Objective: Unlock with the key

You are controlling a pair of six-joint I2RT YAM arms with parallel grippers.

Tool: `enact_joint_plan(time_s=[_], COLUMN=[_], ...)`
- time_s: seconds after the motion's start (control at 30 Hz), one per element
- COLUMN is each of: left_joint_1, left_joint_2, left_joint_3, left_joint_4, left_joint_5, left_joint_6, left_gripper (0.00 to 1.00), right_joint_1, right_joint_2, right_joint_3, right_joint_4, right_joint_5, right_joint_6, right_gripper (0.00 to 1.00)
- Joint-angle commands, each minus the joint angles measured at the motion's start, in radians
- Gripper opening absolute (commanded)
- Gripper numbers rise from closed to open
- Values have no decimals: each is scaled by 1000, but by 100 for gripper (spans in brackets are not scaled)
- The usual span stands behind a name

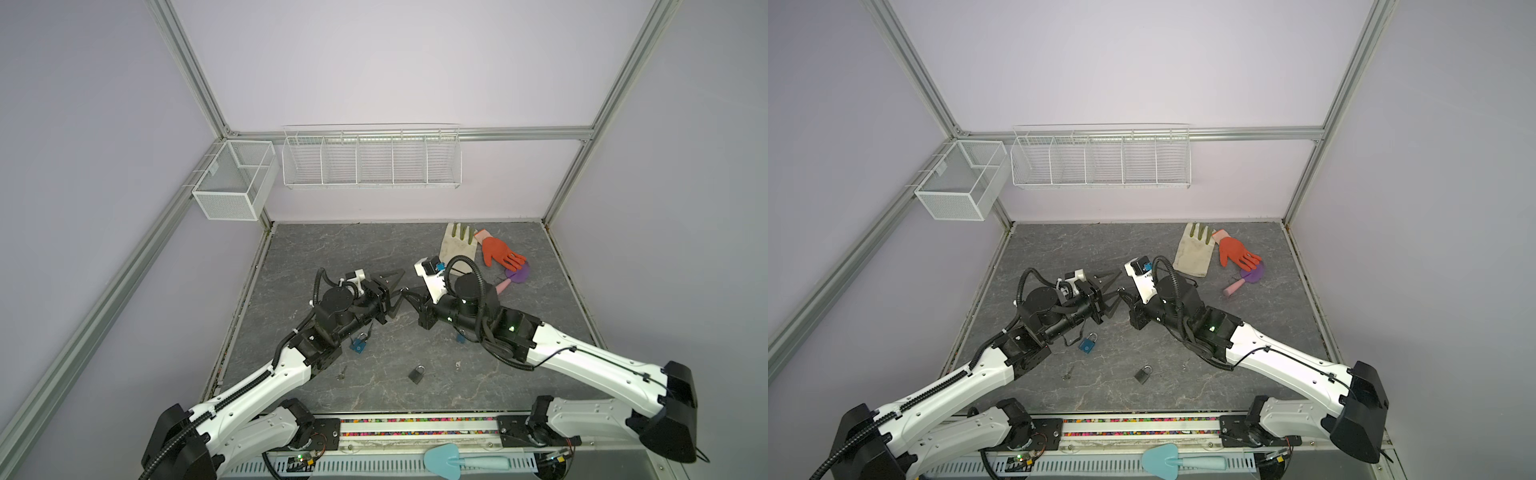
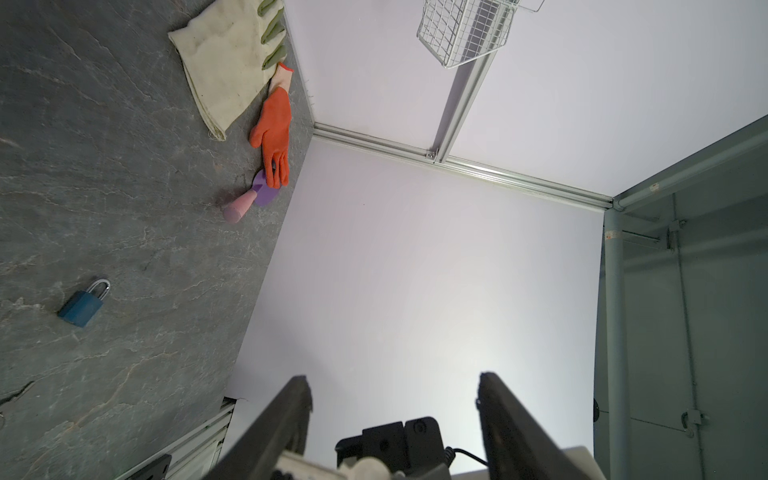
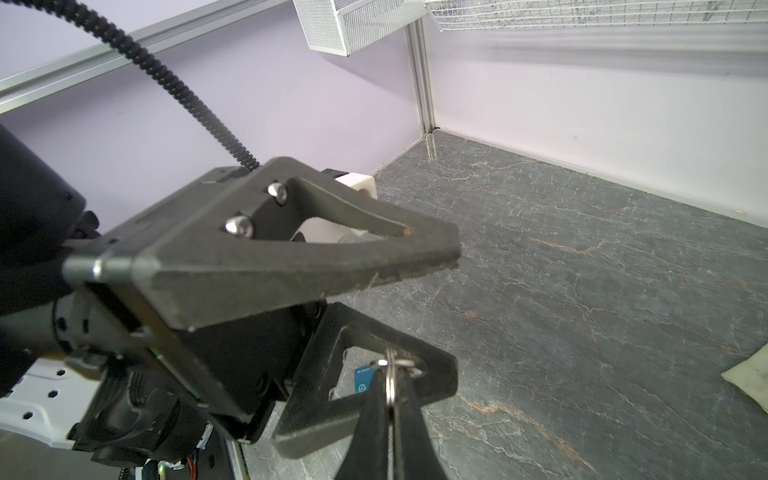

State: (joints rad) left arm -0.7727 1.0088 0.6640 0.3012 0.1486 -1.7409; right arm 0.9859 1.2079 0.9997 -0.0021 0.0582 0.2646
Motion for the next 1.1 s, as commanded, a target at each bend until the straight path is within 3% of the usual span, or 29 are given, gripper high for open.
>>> enact_joint_plan(time_s=[0.0,0.23,0.5,0.6,0.77,1.07], left_joint_1=[-3,-3,-3,-4,-3,-2], left_joint_2=[-2,-11,-11,-9,1,23], left_joint_3=[14,-9,-9,-9,-10,11], left_joint_4=[15,7,5,-1,2,0], left_joint_5=[-19,-36,-39,-43,-44,-43], left_joint_6=[-28,-31,-30,-28,-29,-3], left_gripper=[57,37,26,16,7,0], right_joint_1=[-1,-3,-1,-2,-3,-1], right_joint_2=[-39,-45,-41,-44,-48,-56], right_joint_3=[-22,-29,-22,-20,-18,-6], right_joint_4=[20,14,5,-2,-14,-37], right_joint_5=[-3,-19,-15,-16,-18,-24], right_joint_6=[-34,-39,-52,-56,-66,-72], right_gripper=[6,6,6,6,6,6])
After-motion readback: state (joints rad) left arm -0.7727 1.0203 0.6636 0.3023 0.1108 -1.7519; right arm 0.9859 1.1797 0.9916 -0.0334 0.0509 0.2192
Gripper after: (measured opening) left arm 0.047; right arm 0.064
